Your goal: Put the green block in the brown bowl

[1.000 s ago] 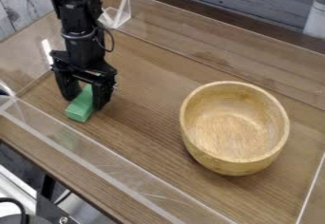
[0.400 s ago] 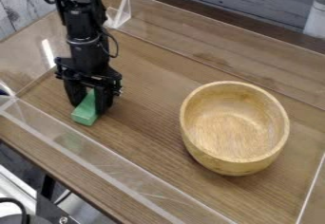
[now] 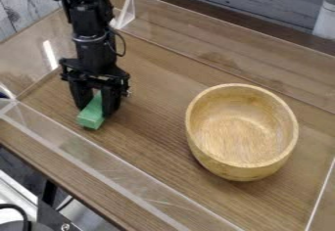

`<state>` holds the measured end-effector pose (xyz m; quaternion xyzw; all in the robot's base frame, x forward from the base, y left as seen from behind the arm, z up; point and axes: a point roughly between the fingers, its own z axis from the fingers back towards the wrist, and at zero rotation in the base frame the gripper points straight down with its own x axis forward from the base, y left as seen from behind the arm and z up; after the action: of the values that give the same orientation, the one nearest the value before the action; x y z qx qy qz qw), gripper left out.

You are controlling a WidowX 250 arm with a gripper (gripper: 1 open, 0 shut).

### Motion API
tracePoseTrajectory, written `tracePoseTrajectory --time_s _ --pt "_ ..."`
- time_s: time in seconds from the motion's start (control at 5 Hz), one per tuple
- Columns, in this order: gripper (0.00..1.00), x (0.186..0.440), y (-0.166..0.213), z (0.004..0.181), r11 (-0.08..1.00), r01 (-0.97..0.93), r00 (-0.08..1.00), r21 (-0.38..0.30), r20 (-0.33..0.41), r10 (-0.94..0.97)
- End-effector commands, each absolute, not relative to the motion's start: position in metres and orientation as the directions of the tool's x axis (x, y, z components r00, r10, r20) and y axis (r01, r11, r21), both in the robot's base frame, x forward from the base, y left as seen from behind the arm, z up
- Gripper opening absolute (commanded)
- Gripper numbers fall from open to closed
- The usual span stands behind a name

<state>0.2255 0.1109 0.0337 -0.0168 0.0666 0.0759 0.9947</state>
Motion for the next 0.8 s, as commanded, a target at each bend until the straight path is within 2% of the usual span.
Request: tracePoseTrajectory --time_s 0.0,0.2,0.4,0.6 --pt "0.00 0.241 0.109 0.062 0.989 -0.144 0.988 -0.014 -0.051 0.143" --pt "0.00 0.248 0.101 0.076 0.989 -0.142 0.990 -0.031 -0.031 0.141" --pt "0.00 0.264 0.078 0.098 0.991 -0.120 0.993 -0.053 -0.001 0.120" --pt "0.00 0.278 0.038 0.111 0.994 -0.078 0.997 -0.078 0.011 0.079"
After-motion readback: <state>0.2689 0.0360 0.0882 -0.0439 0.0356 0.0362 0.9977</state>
